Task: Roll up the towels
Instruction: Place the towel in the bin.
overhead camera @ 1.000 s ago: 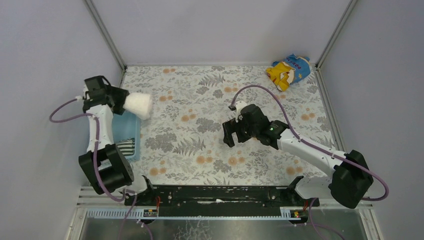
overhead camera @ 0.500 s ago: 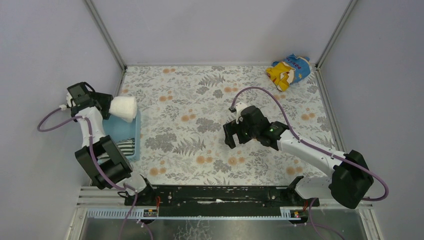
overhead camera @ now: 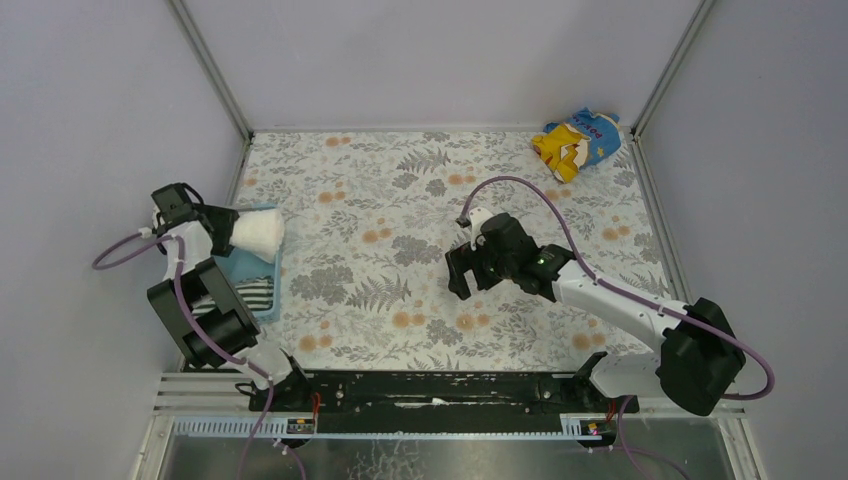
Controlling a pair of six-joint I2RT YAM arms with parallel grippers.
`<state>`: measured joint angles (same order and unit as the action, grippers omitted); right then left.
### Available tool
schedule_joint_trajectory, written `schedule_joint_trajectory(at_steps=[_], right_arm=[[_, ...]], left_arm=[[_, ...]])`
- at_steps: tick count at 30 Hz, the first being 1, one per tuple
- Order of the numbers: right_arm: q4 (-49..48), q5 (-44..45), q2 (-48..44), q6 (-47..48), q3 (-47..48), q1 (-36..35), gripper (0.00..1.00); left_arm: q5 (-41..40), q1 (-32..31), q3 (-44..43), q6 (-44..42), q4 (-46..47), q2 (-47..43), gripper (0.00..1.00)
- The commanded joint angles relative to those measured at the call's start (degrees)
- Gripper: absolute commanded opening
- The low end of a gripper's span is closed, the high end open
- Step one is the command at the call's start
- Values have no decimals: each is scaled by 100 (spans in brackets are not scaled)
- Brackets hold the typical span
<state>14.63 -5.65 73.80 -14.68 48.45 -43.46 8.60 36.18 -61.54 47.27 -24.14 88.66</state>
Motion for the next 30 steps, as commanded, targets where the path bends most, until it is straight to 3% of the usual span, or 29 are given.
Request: schedule_joint_trajectory(at_steps=[1,20,30], right_arm=[[-198,-131,17,105,42,-29,99],[-409,-244,-91,32,-169,-26,99],[-502,-264,-67,54,-239,-25,99]], left_arm=[[-202,91,219,-191,-188,75,20],[-1807,207,-373,-867,-1367,438,20],[-1815,208,-66,-984,-1607,475,21]])
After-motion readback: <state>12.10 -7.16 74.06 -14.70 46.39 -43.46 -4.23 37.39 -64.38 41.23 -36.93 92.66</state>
